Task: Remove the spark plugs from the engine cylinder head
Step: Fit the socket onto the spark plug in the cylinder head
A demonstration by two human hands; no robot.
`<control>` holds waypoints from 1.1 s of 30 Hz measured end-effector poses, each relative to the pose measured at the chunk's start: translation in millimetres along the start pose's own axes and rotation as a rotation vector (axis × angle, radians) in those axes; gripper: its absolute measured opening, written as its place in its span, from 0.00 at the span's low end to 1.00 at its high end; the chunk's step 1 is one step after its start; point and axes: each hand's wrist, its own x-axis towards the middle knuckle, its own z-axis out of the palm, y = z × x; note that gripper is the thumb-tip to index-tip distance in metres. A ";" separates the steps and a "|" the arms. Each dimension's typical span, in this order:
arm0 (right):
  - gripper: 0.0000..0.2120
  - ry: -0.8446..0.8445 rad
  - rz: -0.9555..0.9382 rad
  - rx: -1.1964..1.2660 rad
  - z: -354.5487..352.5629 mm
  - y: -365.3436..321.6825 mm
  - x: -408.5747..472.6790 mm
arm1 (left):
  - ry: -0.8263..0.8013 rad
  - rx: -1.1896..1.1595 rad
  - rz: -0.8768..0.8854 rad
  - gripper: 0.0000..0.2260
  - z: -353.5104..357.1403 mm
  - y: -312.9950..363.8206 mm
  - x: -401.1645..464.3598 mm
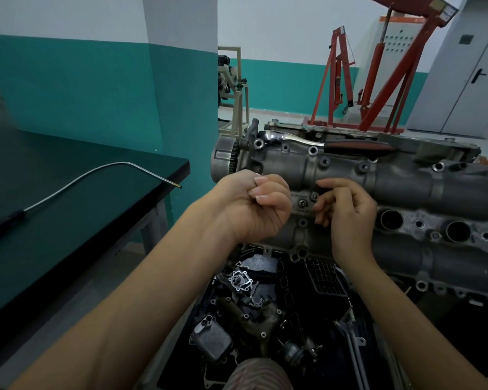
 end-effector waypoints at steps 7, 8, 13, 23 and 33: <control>0.11 -0.106 -0.107 -0.179 2.0 4.2 -1.3 | -0.017 -0.027 -0.035 0.16 -0.1 4.0 1.5; 0.09 -0.170 -0.141 -0.267 3.2 5.9 -1.4 | -0.016 -0.026 -0.040 0.16 -0.5 4.5 1.5; 0.11 -0.455 -0.305 -0.662 11.3 11.3 0.2 | -0.028 -0.004 -0.028 0.17 -1.3 3.8 2.2; 0.18 -0.387 -0.307 -0.816 28.2 2.9 4.3 | -0.038 0.035 0.010 0.19 -3.5 -0.8 3.3; 0.11 -0.401 -0.343 -0.929 30.4 -6.7 -3.9 | 0.009 0.179 0.045 0.17 -8.3 -8.2 0.7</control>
